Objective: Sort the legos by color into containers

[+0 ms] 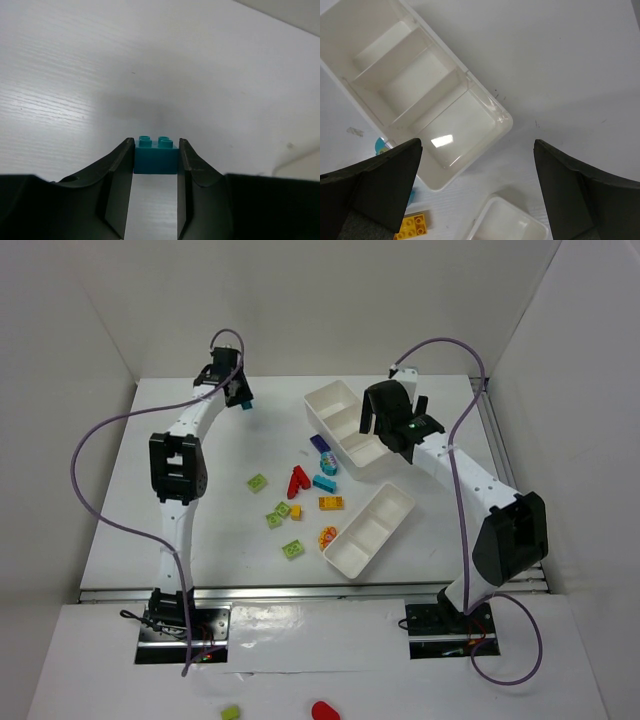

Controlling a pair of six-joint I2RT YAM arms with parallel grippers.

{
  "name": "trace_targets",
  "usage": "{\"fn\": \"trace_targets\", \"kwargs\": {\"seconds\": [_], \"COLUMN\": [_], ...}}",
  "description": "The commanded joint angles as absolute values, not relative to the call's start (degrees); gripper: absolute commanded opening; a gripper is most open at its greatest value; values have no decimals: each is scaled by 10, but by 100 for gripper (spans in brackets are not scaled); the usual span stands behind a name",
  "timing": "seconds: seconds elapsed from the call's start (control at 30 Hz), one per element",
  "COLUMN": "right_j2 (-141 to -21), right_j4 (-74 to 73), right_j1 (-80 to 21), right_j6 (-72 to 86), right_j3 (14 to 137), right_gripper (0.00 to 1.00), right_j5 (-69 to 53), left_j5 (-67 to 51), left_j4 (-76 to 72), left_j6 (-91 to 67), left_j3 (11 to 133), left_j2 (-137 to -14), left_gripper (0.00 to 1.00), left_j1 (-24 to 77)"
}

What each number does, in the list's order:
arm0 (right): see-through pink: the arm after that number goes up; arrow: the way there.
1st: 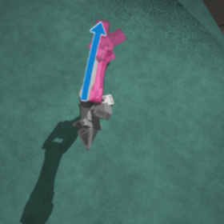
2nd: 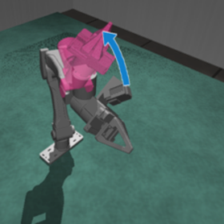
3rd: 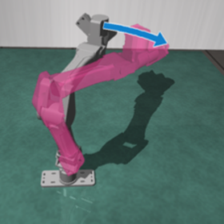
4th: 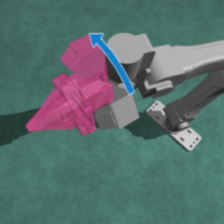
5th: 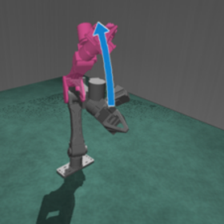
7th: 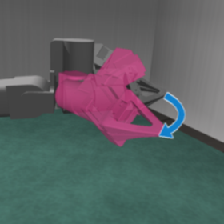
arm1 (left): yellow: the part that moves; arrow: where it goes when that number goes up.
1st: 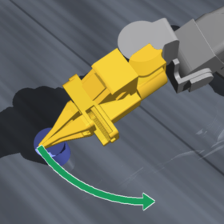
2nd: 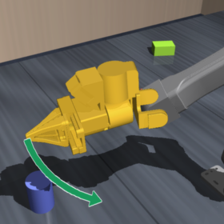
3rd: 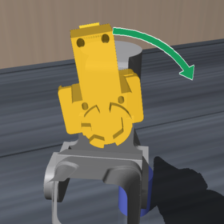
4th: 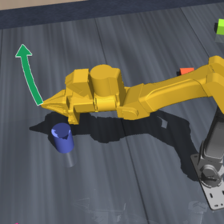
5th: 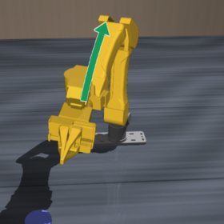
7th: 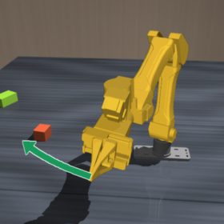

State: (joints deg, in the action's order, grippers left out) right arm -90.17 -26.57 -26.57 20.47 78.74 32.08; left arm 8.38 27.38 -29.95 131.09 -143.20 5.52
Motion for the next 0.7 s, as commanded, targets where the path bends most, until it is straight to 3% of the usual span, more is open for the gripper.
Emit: {"fn": "trace_targets", "kwargs": {"seconds": [0.0,0.23,0.4,0.67], "right_j2": [-869,-836,-815,-793], "right_j4": [-266,-260,-268,-274], "right_j1": [-262,-262,-262,-262], "right_j6": [219,232,243,249], "right_j3": [794,762,755,744], "right_gripper": [100,100,100,100], "right_j5": [323,334,340,352], "left_j5": [-3,-59,-88,-98], "left_j4": [262,269,248,203], "left_j6": [-292,-297,-321,-333], "left_j3": [1296,1280,1336,1381], "left_j2": [-1326,-1274,-1333,-1395], "left_gripper": [5,4,4,14], "left_j1": [80,169,209,228]}}
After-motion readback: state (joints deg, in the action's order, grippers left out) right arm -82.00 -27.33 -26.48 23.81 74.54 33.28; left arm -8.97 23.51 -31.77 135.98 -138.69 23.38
